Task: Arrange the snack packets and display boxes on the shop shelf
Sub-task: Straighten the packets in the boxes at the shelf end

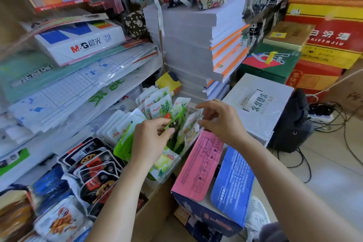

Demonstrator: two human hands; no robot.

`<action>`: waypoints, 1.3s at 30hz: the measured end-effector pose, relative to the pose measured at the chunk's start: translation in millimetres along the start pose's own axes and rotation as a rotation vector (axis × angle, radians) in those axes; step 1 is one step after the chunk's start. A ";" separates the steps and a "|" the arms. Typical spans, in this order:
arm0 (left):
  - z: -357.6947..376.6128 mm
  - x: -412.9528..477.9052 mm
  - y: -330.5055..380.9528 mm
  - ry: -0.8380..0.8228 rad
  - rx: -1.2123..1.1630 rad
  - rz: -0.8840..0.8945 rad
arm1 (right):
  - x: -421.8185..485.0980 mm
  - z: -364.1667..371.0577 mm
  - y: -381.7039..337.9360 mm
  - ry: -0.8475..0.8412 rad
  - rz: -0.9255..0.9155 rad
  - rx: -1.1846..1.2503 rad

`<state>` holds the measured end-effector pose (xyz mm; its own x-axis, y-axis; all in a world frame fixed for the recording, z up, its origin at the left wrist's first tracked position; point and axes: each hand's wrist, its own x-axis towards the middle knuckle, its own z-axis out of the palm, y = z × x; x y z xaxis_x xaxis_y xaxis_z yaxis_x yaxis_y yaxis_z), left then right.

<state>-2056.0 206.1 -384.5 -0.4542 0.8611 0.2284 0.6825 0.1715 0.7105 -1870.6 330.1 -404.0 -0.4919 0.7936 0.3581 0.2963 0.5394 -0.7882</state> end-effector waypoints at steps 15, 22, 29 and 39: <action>7.0 -2.4 2.9 0.013 0.010 0.143 | -26.2 -12.5 0.9 -0.072 -0.203 -0.204; 9.7 -3.8 12.2 -0.035 0.067 0.225 | -28.2 -1.5 17.5 -0.050 -0.259 -0.307; 14.6 0.2 12.8 0.006 0.129 0.232 | -28.1 -1.2 26.0 -0.026 -0.282 -0.348; 5.4 2.7 0.7 0.154 0.188 0.162 | -1.2 -21.6 34.7 0.132 -0.186 -0.426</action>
<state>-2053.7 211.1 -387.0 -0.4025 0.8043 0.4372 0.8409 0.1360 0.5238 -1842.0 353.9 -421.0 -0.4683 0.6866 0.5561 0.5359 0.7211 -0.4391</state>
